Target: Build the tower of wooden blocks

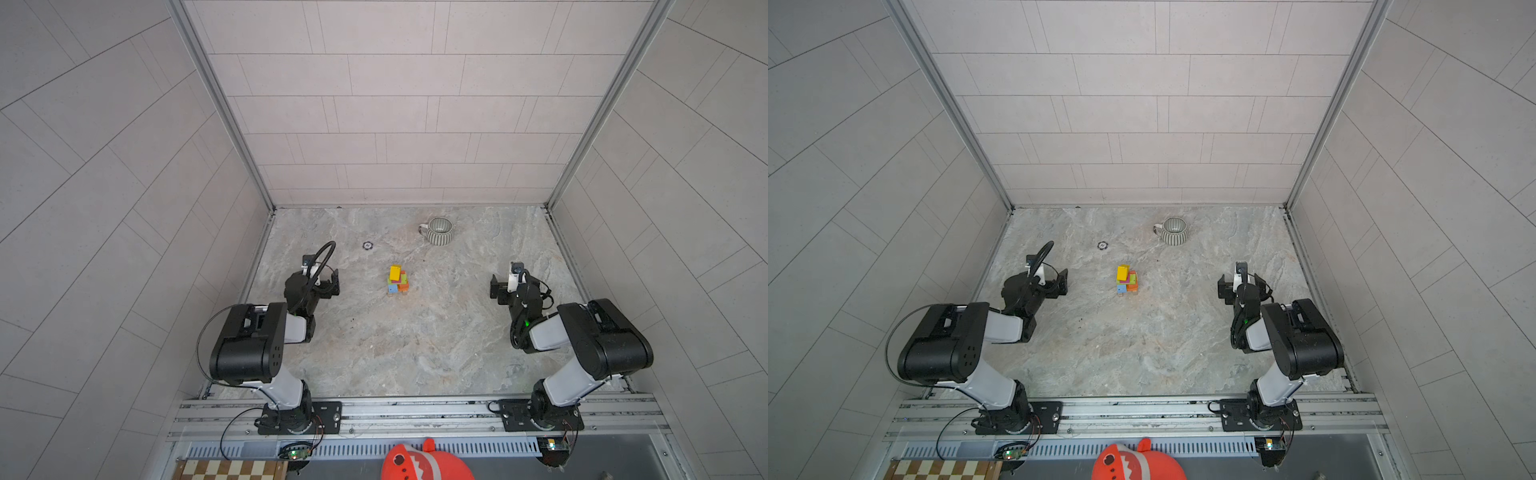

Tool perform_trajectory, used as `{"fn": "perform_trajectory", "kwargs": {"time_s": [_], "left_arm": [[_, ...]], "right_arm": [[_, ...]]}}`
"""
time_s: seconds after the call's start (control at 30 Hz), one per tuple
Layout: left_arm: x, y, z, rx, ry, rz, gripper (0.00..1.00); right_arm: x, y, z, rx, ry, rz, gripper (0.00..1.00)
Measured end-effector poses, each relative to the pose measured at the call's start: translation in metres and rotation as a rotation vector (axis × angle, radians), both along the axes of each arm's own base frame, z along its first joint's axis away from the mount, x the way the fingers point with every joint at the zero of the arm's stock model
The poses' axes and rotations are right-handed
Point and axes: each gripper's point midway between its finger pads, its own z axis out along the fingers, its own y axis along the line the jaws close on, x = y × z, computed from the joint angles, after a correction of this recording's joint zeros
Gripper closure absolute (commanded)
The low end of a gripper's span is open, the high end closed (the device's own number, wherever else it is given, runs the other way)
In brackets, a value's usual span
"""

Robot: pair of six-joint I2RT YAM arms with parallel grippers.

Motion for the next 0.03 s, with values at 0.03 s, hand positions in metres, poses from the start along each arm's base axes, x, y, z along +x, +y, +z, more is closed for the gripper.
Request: {"fn": "perform_trajectory", "kwargs": {"time_s": [0.03], "left_arm": [[0.0024,0.0002,0.0017,0.001,0.000,0.000,0.00]], "right_arm": [[0.0066,0.0004,0.0053,0.000,-0.008,0.000,0.01]]}}
